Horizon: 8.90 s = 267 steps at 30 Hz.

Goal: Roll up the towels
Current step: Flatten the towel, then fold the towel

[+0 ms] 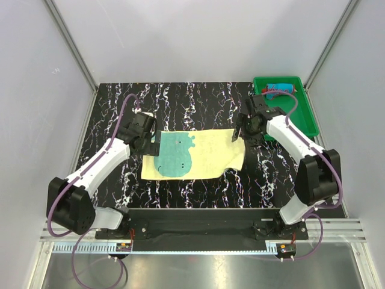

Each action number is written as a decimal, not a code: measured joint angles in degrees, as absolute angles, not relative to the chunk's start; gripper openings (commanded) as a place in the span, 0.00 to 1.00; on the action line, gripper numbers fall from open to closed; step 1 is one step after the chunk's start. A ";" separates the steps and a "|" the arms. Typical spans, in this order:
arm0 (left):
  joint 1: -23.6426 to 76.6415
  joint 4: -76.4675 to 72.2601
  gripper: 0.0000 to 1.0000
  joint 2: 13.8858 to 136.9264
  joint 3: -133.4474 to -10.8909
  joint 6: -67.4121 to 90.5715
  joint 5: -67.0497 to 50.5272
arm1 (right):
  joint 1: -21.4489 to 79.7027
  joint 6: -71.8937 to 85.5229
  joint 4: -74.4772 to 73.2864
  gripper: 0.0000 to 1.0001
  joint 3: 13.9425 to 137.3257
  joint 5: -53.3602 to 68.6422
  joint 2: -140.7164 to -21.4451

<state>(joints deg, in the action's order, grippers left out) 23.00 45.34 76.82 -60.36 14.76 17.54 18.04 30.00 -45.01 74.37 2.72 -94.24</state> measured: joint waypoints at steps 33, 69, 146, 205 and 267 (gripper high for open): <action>0.45 34.50 0.88 59.16 -32.42 38.85 -9.72 | 18.06 32.80 -40.75 1.00 53.12 4.16 -73.52; 0.36 20.86 0.00 62.72 -23.79 44.86 -8.60 | 15.77 29.39 -37.87 0.98 51.03 5.04 -76.36; 0.36 36.93 0.00 100.73 -76.05 34.61 -10.13 | 9.23 31.70 -39.42 0.00 77.82 9.61 -105.23; 8.03 38.15 0.99 92.20 -81.28 30.04 2.94 | 4.86 26.79 -35.31 0.63 74.46 12.69 -96.92; 13.96 43.22 0.99 79.09 -64.97 16.27 7.99 | 5.87 30.04 -32.77 0.00 67.24 9.10 -101.58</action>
